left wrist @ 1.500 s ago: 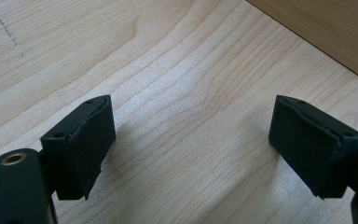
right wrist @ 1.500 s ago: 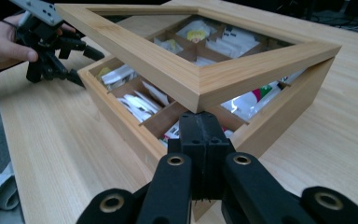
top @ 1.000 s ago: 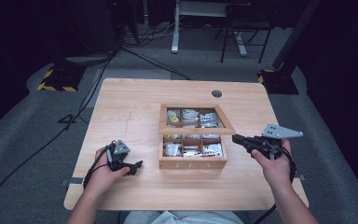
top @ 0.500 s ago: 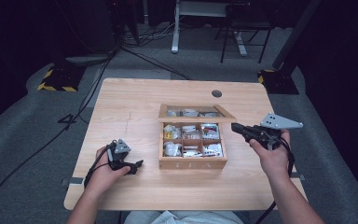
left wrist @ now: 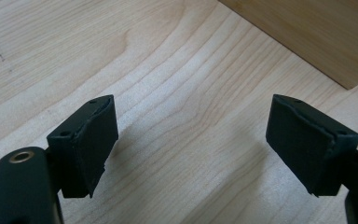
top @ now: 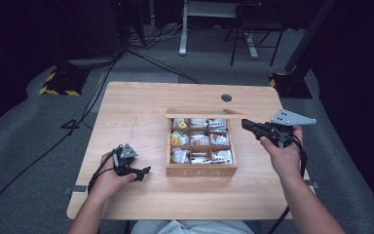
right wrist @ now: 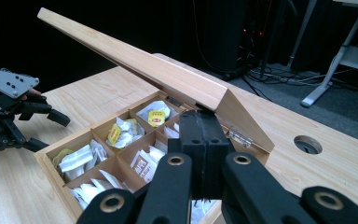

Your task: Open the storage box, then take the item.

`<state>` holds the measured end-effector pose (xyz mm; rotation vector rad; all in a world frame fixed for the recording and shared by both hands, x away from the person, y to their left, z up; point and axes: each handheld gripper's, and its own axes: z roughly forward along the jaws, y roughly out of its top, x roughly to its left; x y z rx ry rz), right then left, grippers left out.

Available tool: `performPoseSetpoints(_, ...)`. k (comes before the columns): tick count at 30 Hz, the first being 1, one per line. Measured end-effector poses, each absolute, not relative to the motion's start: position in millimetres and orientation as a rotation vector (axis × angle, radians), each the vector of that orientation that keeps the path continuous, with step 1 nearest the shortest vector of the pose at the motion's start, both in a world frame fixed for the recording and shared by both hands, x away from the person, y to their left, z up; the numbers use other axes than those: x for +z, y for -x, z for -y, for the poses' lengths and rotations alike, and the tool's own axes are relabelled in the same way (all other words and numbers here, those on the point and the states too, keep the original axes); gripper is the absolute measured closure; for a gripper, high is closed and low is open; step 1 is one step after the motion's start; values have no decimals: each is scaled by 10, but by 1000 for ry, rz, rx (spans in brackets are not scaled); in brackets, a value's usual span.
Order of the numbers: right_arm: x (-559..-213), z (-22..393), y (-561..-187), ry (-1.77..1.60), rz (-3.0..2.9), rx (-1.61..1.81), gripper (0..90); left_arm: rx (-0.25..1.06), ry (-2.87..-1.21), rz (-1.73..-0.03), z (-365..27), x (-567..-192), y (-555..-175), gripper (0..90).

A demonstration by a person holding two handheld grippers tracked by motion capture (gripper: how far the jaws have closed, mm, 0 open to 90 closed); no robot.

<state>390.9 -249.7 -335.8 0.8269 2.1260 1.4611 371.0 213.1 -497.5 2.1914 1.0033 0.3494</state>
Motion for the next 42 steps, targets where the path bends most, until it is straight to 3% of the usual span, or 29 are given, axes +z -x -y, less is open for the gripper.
performPoseSetpoints(25, -3320, 2462, -3991, -814, -2168, 1457, 900, 317, -2141, -912, -2090, -4588, -3774, 267)
performPoseSetpoints(42, -3293, 2445, -4023, -804, -2193, 1440, 900, 348, -2091, -702, -1756, -4075, -3682, 281)
